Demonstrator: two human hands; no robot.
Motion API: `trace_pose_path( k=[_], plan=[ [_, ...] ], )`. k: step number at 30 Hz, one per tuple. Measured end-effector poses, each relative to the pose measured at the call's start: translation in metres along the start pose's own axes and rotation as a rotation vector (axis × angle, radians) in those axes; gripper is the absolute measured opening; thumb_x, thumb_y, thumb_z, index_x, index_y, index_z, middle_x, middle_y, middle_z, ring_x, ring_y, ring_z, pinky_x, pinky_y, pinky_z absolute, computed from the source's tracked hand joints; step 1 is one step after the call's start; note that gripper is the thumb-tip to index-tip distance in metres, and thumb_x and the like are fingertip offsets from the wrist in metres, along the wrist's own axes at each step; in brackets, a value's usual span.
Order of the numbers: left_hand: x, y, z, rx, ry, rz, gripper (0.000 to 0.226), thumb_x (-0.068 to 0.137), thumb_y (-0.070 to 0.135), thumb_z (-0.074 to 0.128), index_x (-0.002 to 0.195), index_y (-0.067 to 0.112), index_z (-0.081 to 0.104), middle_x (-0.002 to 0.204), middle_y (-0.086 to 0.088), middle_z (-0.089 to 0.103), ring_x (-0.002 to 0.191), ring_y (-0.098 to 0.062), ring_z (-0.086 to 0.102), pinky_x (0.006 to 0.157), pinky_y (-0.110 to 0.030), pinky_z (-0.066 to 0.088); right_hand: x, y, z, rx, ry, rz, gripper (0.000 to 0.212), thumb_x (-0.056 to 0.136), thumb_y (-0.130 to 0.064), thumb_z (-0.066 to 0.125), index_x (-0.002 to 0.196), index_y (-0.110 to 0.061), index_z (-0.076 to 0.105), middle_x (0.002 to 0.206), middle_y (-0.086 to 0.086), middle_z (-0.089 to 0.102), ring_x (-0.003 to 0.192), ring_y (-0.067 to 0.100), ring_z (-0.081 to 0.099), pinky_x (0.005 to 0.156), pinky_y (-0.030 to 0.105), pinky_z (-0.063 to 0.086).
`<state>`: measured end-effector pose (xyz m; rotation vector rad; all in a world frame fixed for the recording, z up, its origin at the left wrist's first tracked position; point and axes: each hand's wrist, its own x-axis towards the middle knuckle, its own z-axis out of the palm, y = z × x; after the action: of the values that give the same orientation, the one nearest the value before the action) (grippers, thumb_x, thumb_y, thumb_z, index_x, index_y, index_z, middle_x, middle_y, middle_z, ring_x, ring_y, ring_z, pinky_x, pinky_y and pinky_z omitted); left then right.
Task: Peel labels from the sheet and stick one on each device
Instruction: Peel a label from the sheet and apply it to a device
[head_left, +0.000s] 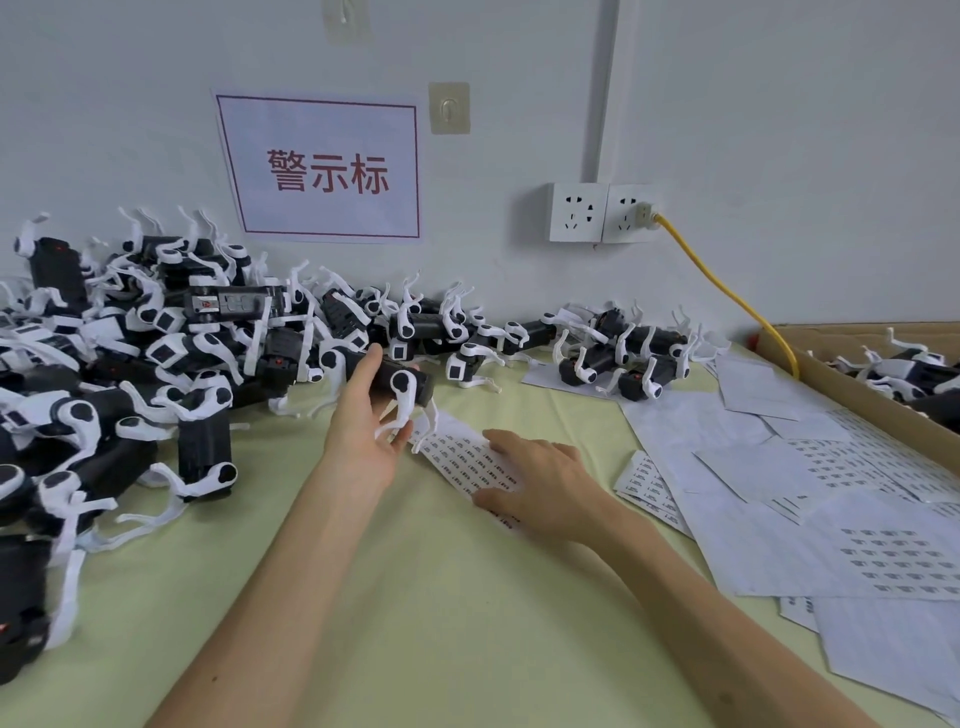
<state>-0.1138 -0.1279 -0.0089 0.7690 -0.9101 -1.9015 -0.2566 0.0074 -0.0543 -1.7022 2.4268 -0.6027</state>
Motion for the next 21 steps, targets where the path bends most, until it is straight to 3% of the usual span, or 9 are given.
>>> trace_pose_path(
  k=[3, 5, 7, 9, 13, 15, 18, 21],
  plan=[
    [-0.002, 0.001, 0.0, -0.005, -0.076, -0.042, 0.033, 0.085, 0.051, 0.076, 0.101, 0.023, 0.068, 0.083, 0.007, 0.074, 0.086, -0.015, 0.064, 0.069, -0.028, 0.047, -0.002, -0.001, -0.003, 0.068, 0.05, -0.004, 0.07, 0.089, -0.042, 0.072, 0.15, -0.032, 0.04, 0.141, -0.011, 0.059, 0.125, 0.019, 0.056, 0.11, 0.036, 0.035],
    [-0.004, 0.002, 0.0, -0.02, -0.165, -0.06, 0.035, 0.085, 0.05, 0.075, 0.102, 0.02, 0.068, 0.09, 0.003, 0.072, 0.083, -0.016, 0.067, 0.067, -0.028, 0.047, -0.003, -0.001, -0.004, 0.188, 0.138, 0.001, 0.062, 0.087, -0.024, 0.074, 0.143, -0.033, 0.049, 0.133, -0.011, 0.062, 0.109, 0.013, 0.061, 0.091, 0.024, 0.046],
    [-0.007, 0.002, 0.003, -0.036, -0.222, -0.046, 0.038, 0.084, 0.048, 0.076, 0.105, 0.018, 0.067, 0.093, 0.001, 0.07, 0.086, -0.018, 0.068, 0.071, -0.03, 0.048, -0.003, -0.001, -0.006, 0.333, 0.253, 0.036, 0.054, 0.085, -0.008, 0.071, 0.131, -0.033, 0.059, 0.121, -0.011, 0.062, 0.093, 0.002, 0.06, 0.07, 0.011, 0.044],
    [-0.01, 0.002, 0.005, -0.03, -0.238, -0.031, 0.037, 0.082, 0.046, 0.078, 0.105, 0.02, 0.068, 0.092, 0.002, 0.07, 0.086, -0.018, 0.067, 0.077, -0.033, 0.047, -0.003, -0.002, -0.012, 0.477, 0.357, 0.091, 0.048, 0.085, 0.0, 0.067, 0.121, -0.032, 0.064, 0.115, -0.012, 0.062, 0.09, -0.003, 0.059, 0.059, 0.008, 0.045],
    [-0.018, 0.0, 0.012, 0.034, -0.242, -0.063, 0.019, 0.086, 0.042, 0.076, 0.073, 0.028, 0.075, 0.083, 0.005, 0.071, 0.079, -0.015, 0.067, 0.085, -0.037, 0.044, -0.005, -0.001, -0.026, 0.706, 0.542, 0.084, 0.045, 0.085, 0.005, 0.063, 0.107, -0.034, 0.068, 0.104, -0.011, 0.07, 0.088, 0.0, 0.064, 0.068, 0.012, 0.05],
    [-0.021, -0.001, 0.014, 0.072, -0.271, -0.073, 0.014, 0.084, 0.042, 0.076, 0.084, 0.029, 0.073, 0.087, 0.004, 0.071, 0.081, -0.017, 0.066, 0.079, -0.036, 0.044, -0.007, -0.001, -0.031, 0.788, 0.626, 0.043, 0.047, 0.086, 0.01, 0.061, 0.103, -0.033, 0.072, 0.099, -0.009, 0.071, 0.086, 0.001, 0.062, 0.07, 0.014, 0.05],
    [-0.025, -0.004, 0.015, 0.076, -0.402, -0.094, 0.036, 0.082, 0.038, 0.075, 0.113, 0.022, 0.066, 0.106, -0.004, 0.071, 0.091, -0.021, 0.069, 0.072, -0.033, 0.055, -0.009, 0.001, -0.036, 0.868, 0.688, -0.001, 0.05, 0.085, 0.014, 0.059, 0.101, -0.031, 0.074, 0.093, -0.01, 0.071, 0.085, 0.005, 0.063, 0.069, 0.019, 0.052],
    [-0.033, -0.006, 0.017, 0.013, -0.536, -0.117, 0.043, 0.084, 0.027, 0.075, 0.123, 0.011, 0.063, 0.114, -0.01, 0.07, 0.102, -0.025, 0.071, 0.079, -0.038, 0.061, -0.008, 0.0, -0.037, 0.924, 0.701, -0.023, 0.052, 0.085, 0.014, 0.06, 0.098, -0.034, 0.074, 0.09, -0.009, 0.073, 0.087, 0.01, 0.067, 0.072, 0.023, 0.055]
  ],
)
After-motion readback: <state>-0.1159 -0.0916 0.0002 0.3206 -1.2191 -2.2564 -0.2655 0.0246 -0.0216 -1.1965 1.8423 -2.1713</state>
